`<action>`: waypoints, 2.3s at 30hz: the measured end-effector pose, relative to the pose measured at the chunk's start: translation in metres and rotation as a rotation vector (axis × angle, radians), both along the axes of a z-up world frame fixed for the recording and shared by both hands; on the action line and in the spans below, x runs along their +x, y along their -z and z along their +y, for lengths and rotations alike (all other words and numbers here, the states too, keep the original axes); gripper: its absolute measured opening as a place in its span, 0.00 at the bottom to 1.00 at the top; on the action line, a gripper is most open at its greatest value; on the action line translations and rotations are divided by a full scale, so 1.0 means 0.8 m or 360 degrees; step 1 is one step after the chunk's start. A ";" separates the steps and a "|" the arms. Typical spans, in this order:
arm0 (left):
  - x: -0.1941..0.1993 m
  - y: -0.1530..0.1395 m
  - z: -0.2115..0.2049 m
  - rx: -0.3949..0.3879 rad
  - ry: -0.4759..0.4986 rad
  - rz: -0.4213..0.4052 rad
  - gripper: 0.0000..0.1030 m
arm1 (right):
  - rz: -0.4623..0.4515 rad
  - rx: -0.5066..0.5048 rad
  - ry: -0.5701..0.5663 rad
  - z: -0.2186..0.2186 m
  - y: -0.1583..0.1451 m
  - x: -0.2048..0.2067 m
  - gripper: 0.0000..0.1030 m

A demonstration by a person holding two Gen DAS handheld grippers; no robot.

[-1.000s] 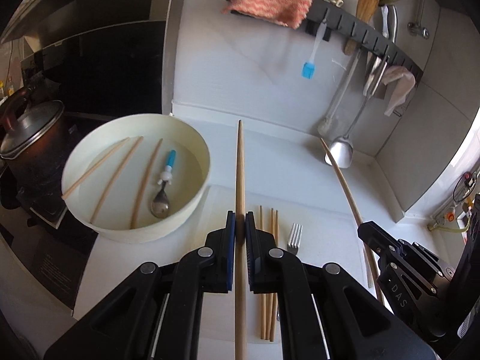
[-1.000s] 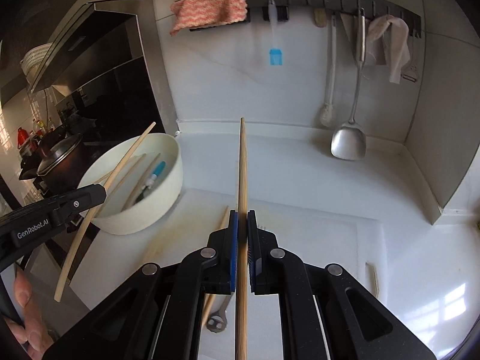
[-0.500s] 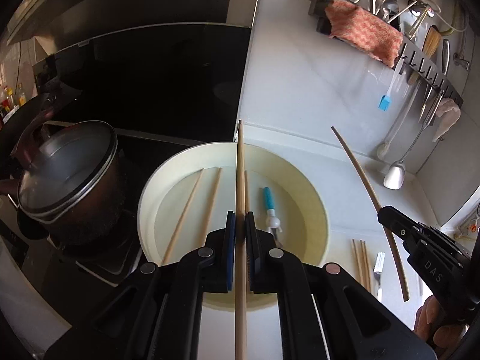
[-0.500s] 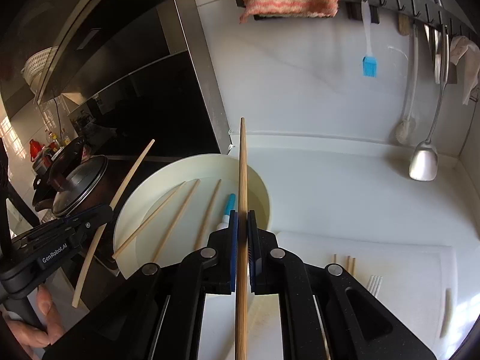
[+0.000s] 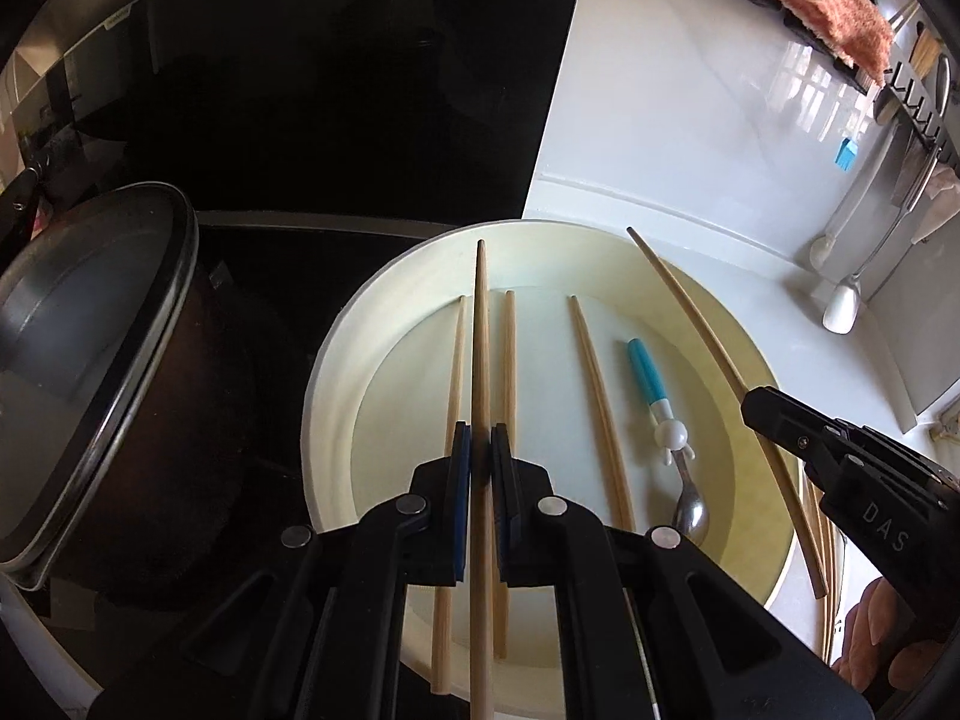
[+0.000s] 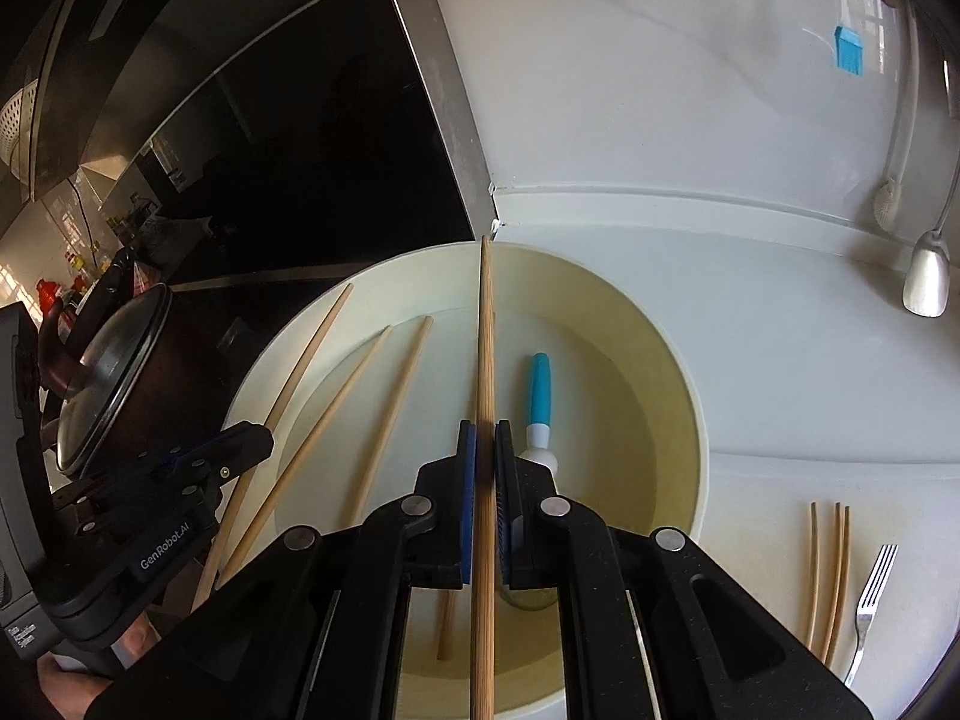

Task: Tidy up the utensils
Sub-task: 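Lift both chopsticks and carry them over the cream basin, then open both tools to drop the chopsticks into the basin, then move both open tools back over the fork and chopsticks on the board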

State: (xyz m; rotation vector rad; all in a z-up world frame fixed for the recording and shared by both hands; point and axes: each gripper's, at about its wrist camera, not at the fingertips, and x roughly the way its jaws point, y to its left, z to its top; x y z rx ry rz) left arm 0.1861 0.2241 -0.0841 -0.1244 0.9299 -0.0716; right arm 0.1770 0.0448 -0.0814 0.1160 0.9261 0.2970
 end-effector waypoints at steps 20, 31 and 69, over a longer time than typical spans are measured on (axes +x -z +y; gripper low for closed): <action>0.023 0.046 -0.009 0.0026 -0.0019 0.0084 0.07 | 0.0157 -0.0048 -0.0102 0.017 0.055 0.043 0.06; 0.030 0.052 -0.017 0.0030 0.0001 0.0101 0.08 | 0.0242 -0.0076 -0.0116 0.022 0.069 0.046 0.06; -0.073 -0.022 0.012 0.0046 0.0015 -0.0012 0.84 | 0.0052 0.0001 0.0146 -0.048 -0.012 -0.062 0.39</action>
